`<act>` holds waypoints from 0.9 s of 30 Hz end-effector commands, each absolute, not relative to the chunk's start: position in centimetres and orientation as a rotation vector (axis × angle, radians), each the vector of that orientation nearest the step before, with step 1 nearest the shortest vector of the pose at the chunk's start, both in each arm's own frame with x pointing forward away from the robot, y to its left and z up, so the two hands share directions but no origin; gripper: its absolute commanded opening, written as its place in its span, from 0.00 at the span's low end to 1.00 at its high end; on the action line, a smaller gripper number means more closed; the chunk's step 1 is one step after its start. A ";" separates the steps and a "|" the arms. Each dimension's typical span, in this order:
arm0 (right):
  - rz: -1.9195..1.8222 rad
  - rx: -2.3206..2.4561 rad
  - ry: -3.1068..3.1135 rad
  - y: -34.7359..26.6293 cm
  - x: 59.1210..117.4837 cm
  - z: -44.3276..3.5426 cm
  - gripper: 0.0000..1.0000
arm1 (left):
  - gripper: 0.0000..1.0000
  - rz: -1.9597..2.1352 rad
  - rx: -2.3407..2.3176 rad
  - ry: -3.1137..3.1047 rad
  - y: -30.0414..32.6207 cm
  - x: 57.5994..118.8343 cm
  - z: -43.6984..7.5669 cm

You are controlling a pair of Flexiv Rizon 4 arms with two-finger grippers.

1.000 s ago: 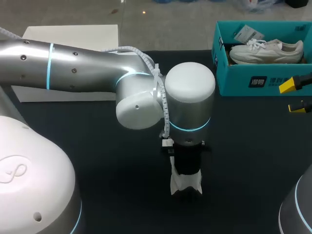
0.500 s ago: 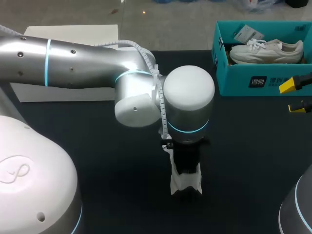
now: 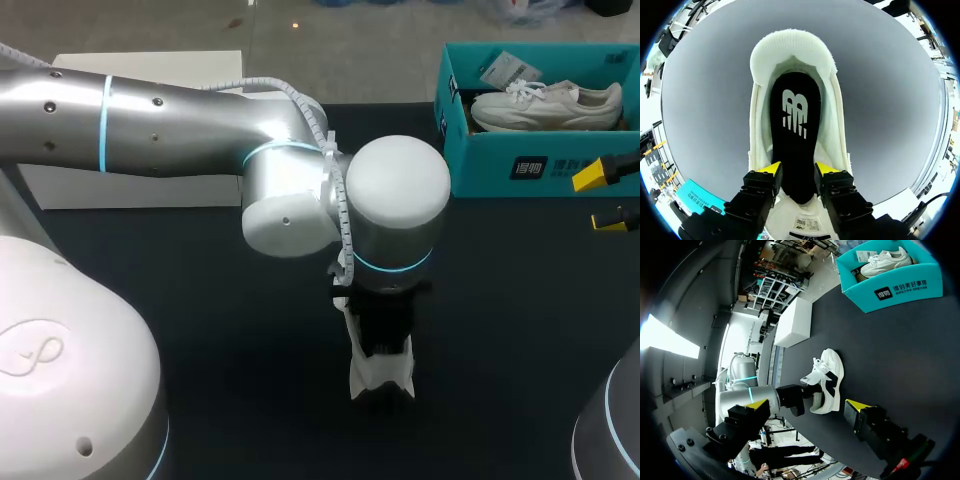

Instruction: Take the shoe out of the shoebox, open the shoe tongue, remove and reinsert the insole, then place the shoe into the shoebox

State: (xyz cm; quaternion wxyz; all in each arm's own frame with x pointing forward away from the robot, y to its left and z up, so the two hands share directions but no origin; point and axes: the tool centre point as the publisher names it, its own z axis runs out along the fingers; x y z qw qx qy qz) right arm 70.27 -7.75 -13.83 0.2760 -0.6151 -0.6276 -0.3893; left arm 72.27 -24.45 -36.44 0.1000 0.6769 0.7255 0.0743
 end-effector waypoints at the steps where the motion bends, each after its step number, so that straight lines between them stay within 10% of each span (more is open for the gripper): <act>1: -1.045 -1.654 -1.687 -7.7 70.2 -13.9 1.00 | 1.00 0.208 2.009 2.148 -24.5 71.8 -36.4; 27: -1.045 -1.654 -1.687 -7.7 70.2 -13.9 1.00 | 1.00 0.183 1.825 2.198 -22.6 74.7 -31.4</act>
